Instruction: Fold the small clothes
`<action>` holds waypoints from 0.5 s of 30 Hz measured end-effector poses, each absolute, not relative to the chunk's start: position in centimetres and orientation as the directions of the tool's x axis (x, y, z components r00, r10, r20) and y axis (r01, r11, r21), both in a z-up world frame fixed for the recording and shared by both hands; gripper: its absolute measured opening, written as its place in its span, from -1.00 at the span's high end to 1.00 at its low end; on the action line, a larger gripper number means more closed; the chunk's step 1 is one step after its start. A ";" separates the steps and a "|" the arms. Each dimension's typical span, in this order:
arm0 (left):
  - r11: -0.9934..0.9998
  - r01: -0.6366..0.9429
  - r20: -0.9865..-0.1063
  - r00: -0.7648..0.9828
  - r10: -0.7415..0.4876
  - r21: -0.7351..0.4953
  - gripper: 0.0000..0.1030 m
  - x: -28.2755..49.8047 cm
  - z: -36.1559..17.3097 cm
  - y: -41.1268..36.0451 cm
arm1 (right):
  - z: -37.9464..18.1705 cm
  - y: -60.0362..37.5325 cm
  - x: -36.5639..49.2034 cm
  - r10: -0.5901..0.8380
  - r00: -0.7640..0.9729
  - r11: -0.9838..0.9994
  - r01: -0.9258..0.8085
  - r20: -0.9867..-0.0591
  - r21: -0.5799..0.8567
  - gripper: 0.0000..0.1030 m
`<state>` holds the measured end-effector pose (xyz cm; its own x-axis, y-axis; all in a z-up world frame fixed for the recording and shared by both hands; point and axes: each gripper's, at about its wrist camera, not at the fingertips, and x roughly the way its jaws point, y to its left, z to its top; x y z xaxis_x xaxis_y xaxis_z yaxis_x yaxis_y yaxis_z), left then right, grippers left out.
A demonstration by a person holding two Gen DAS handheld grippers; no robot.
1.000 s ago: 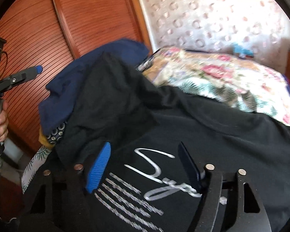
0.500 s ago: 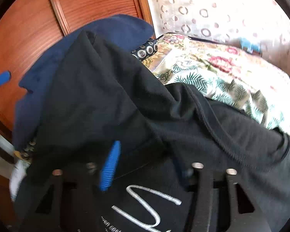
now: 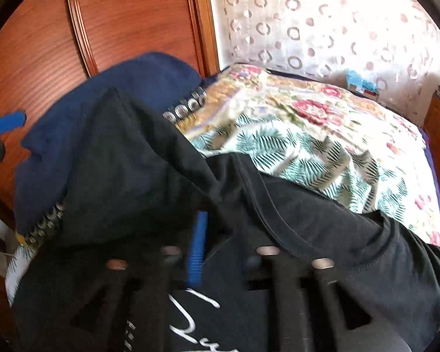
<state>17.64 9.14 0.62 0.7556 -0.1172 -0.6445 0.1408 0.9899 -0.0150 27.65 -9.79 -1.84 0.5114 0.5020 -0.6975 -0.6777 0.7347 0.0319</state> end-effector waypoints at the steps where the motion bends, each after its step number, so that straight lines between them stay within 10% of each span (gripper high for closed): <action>1: 0.987 0.157 -0.657 0.743 -0.130 -0.018 -0.25 18.4 0.4 8.8 | -1.9 -10.2 27.6 0.503 0.515 0.737 -0.675 -0.694 0.034 0.04; 6: 0.982 0.191 -0.713 0.689 -0.127 0.009 0.13 21.7 -0.4 7.6 | -1.7 -14.0 26.3 0.473 0.555 0.775 -0.631 -0.685 0.024 0.01; 15: 0.980 0.192 -0.781 0.619 -0.083 0.048 0.19 25.6 -1.9 6.5 | -2.3 -22.7 22.5 0.336 0.639 0.865 -0.500 -0.692 -0.042 -0.02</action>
<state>25.60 6.54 -1.95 0.6186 -0.0832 -0.7813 0.1925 0.9801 0.0480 22.55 -22.68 -2.33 0.6389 0.3361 -0.6920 -0.5000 0.8650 -0.0415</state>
